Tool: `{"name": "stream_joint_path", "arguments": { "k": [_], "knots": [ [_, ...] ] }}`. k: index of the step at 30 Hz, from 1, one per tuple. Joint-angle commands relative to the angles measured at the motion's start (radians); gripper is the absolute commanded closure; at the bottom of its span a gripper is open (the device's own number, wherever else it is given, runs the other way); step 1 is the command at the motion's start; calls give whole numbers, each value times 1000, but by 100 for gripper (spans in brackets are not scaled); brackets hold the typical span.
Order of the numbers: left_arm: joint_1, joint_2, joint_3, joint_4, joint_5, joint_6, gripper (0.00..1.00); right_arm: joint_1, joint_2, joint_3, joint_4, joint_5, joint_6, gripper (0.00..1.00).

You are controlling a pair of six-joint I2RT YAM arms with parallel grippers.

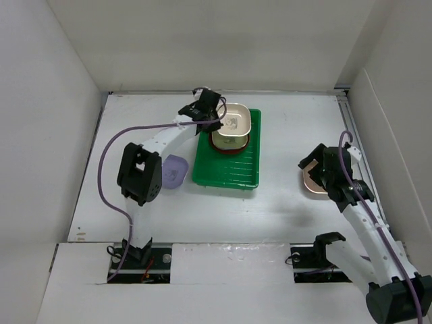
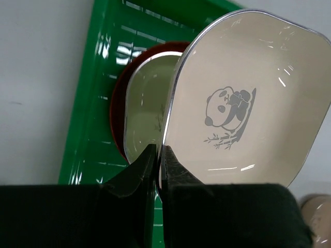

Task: Place the plates into the plastic bin on the countertop

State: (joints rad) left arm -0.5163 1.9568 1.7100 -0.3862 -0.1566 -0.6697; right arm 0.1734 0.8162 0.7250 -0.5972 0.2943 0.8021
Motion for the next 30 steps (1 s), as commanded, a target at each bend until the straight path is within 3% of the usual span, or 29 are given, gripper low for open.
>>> {"name": "stream_joint_path", "arguments": {
  "k": [1,7,11,12,15,16,21,29,30],
  "knots": [
    [-7,-7,53,-19,37,39,100,6,-12,42,-33,29,17,0],
    [-7,60,23,3,75,24,98,6,7,51,-24,11,5,0],
    [-7,24,7,-19,61,2,68,27,17,41,-15,38,5,0],
    [-7,-14,-7,-19,43,-7,51,40,26,31,-6,49,5,0],
    [-7,-76,-26,-34,11,-16,20,49,73,45,4,49,5,0],
    [-7,-114,-26,-45,11,-25,1,49,110,45,4,49,5,0],
    [-7,-223,-36,-97,-38,-16,0,49,254,67,31,32,-6,0],
    [-7,-406,-125,-122,-70,-5,0,-89,474,99,103,-46,-58,5],
    [-7,-438,-138,-122,-70,-5,0,-106,509,99,118,-93,-81,9]
  ]
}}
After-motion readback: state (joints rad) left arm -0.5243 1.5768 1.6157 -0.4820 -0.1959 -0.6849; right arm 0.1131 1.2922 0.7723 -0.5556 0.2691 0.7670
